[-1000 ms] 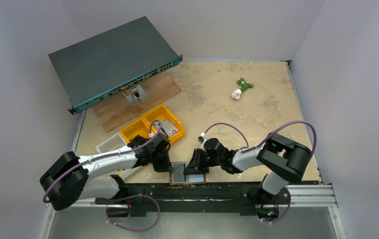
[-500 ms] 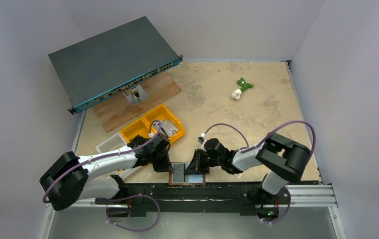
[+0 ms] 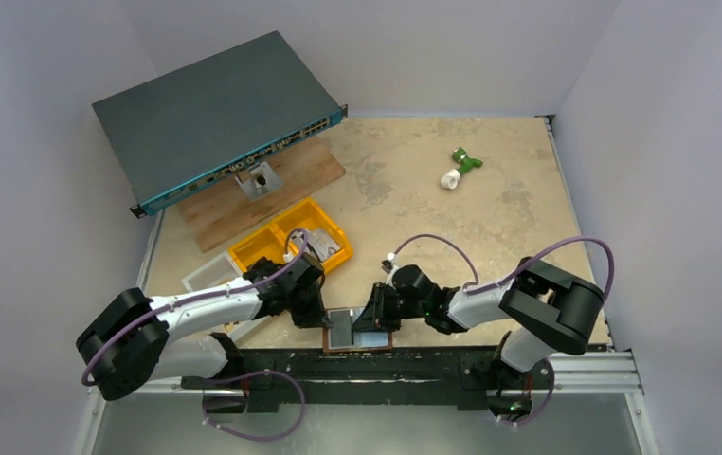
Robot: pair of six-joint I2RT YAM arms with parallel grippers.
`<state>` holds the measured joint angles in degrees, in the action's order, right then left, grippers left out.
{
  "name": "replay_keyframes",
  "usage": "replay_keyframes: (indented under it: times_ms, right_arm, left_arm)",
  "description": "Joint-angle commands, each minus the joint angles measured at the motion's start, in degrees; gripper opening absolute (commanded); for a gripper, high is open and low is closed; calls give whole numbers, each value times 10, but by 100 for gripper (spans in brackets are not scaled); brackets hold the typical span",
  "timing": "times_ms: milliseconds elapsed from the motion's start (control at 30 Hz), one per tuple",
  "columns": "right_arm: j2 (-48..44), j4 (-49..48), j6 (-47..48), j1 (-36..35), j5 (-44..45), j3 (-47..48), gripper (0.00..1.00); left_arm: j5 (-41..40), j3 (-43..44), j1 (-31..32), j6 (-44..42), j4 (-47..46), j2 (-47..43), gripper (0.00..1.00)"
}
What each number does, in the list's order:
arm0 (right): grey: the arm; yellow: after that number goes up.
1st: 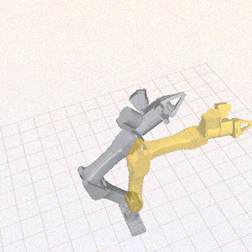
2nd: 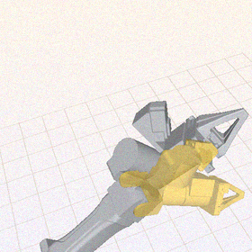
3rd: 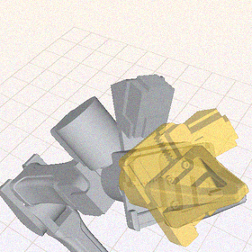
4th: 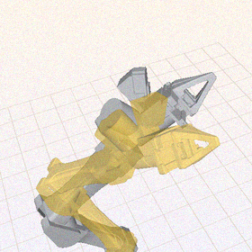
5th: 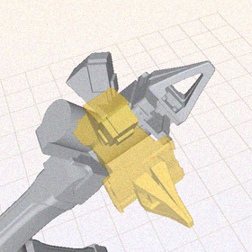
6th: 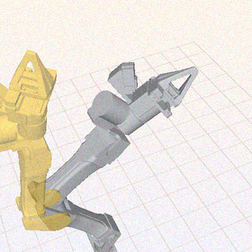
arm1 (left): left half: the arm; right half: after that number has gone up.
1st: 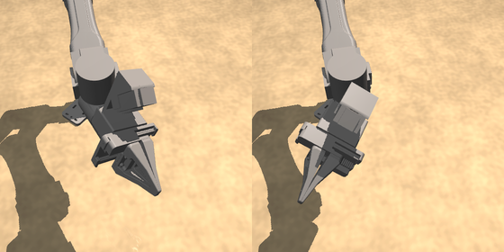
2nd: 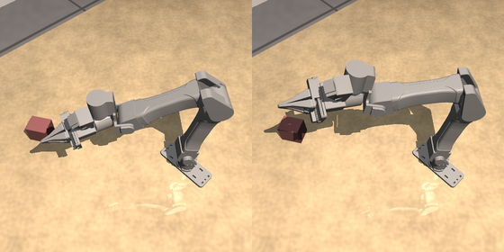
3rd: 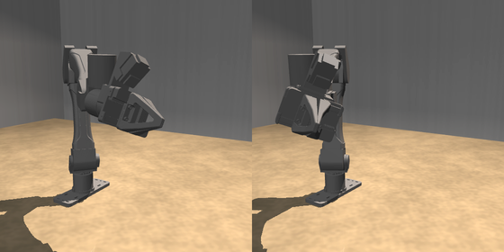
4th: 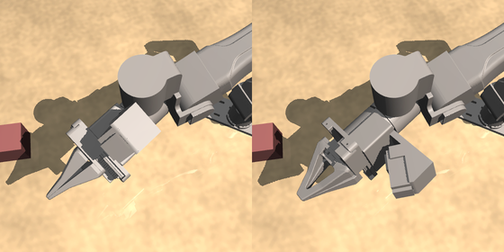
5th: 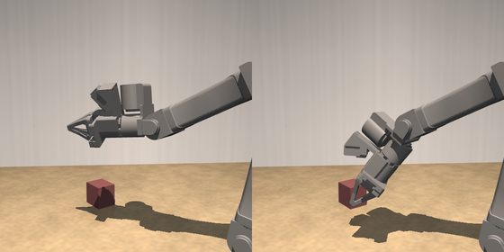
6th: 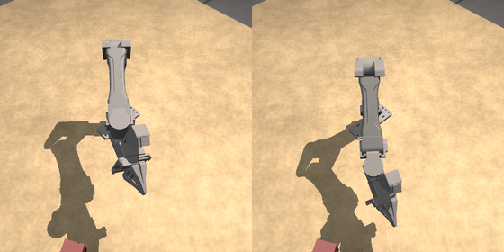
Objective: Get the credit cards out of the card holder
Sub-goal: Remove the credit card from the card holder.
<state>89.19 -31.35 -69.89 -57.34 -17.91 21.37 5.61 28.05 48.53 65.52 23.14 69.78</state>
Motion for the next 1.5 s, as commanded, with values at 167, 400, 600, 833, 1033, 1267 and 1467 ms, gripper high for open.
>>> replay_keyframes:
  times_ms: [167,400,600,833,1033,1267,1467]
  right_arm:
    - [31,-93,-25,-1,-27,-11,20]
    - [66,-152,-46,-1,-44,-15,18]
    - [78,-175,-56,-1,-50,-18,17]
    - [68,-151,-43,-1,-45,-2,17]
    - [72,-155,-45,-1,-46,-3,17]
    - [64,-153,-43,3,-45,-6,18]
    - [63,-145,-38,3,-44,0,18]
  left_arm:
    - [-39,-35,1,2,42,20,0]
    - [-28,-36,3,2,29,25,0]
    - [-22,-36,14,13,14,38,0]
    - [-36,-14,56,26,23,59,0]
    - [-24,-6,75,26,5,53,0]
    - [0,7,81,-5,4,15,0]
    - [31,13,86,-22,-15,15,0]
